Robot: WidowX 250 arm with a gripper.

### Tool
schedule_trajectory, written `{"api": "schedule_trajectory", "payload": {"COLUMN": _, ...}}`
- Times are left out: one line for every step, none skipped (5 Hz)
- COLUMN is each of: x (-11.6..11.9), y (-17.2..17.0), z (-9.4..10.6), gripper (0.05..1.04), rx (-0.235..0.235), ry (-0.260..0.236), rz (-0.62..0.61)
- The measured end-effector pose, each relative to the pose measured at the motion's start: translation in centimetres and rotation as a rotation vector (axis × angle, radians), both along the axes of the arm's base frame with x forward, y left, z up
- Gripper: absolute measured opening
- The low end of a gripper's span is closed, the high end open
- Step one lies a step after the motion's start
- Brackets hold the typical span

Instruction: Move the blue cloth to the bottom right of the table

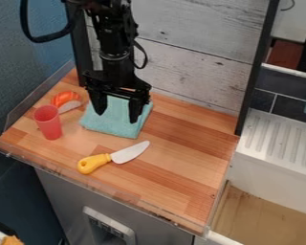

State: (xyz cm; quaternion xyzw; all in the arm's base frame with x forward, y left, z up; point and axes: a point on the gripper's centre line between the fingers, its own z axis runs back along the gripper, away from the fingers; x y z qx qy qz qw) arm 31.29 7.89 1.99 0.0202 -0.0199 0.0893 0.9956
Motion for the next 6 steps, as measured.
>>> {"api": "schedule_trajectory", "payload": {"x": -0.3, "y": -0.1, "z": -1.1, "gripper": 1.001, "rx": -0.009, "ry": 0.032, "rz": 0.007}}
{"api": "schedule_trajectory", "payload": {"x": 1.2, "y": 1.7, "z": -2.9, "gripper": 1.001, "rx": -0.025, "ry": 0.053, "rz": 0.081}}
{"api": "schedule_trajectory", "payload": {"x": 2.7, "y": 4.2, "z": -4.0, "gripper": 1.001, "rx": -0.032, "ry": 0.016, "rz": 0.190}}
{"api": "schedule_trajectory", "payload": {"x": 3.9, "y": 5.4, "z": -4.9, "gripper": 1.001, "rx": 0.000, "ry": -0.018, "rz": 0.248}}
{"api": "schedule_trajectory", "payload": {"x": 5.4, "y": 6.3, "z": -6.0, "gripper": 1.001, "rx": 0.018, "ry": -0.049, "rz": 0.290}}
{"api": "schedule_trajectory", "payload": {"x": 6.0, "y": 7.1, "z": -7.0, "gripper": 1.001, "rx": 0.024, "ry": -0.077, "rz": 0.336}}
